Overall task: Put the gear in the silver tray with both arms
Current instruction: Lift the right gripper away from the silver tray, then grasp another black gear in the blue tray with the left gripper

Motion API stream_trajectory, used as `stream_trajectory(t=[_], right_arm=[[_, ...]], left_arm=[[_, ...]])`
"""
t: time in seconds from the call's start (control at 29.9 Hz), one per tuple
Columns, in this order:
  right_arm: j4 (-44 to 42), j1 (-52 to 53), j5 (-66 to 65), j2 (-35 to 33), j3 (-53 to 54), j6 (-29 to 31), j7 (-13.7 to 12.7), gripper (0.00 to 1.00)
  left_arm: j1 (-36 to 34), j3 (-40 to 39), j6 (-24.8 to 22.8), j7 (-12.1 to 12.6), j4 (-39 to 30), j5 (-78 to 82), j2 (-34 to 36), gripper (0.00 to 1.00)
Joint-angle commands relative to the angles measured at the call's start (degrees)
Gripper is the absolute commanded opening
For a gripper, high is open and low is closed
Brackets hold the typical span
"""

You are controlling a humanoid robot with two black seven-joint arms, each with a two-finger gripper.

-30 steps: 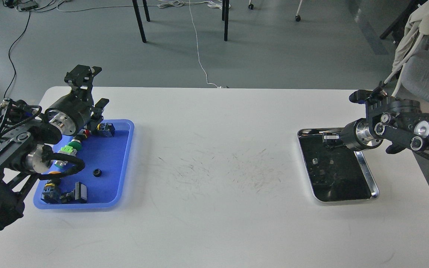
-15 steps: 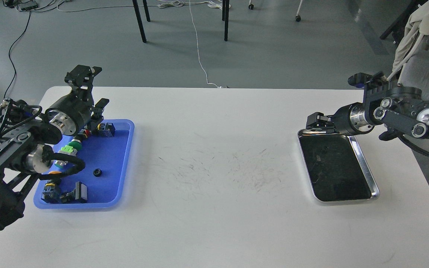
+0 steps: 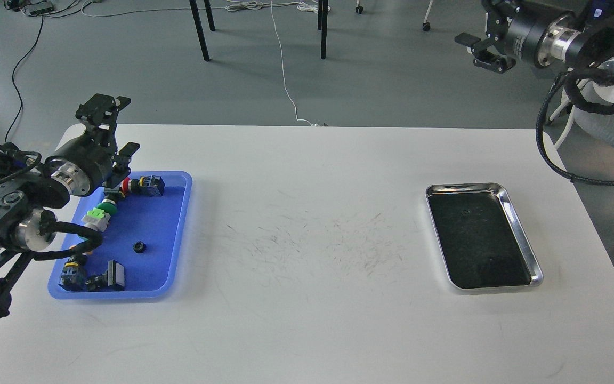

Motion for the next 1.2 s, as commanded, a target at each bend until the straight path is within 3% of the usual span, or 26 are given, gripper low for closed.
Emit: stream_trajectory(t=[0.0,0.17,0.33,0.43,0.67,0.84,1.17], right_arm=[[0.0,-6.99,18.29,-1.11,0.87,0.01,0.08,0.98],[0.7,-19.11,23.95,-1.12,6.57,0.01,0.35,0.98],[2.8,-28.09,23.95,0.81,12.56,0.01,0.26,0.99],[4.3,-30.38,23.78,1.08,12.39,0.01,0.35,0.99],[4.75,-32.23,23.25,2.05,11.77,0.01,0.35,0.99],[4.75,-32.41,23.34,2.14,8.79,0.01,0.7,0.99],[5.36,-32.76,23.25,2.31,8.34,0.01,0.79,0.99]], left_arm=[[2.52,2.15,-2.58,-0.02,-5.31,0.93,6.79,0.98],[3.49,8.11,-5.14,-1.42,-11.2,7.25,16.11,0.98],[3.49,15.67,-4.88,-3.88,-12.61,23.39,20.35,0.98],[3.57,18.58,-4.01,-6.08,-12.53,36.66,20.0,0.98],[4.1,25.87,1.44,-8.02,-10.42,58.04,19.03,0.98],[4.1,28.25,4.52,-8.02,-9.37,67.01,16.66,0.97],[3.93,28.69,5.75,-8.72,-1.99,74.5,13.76,0.95]])
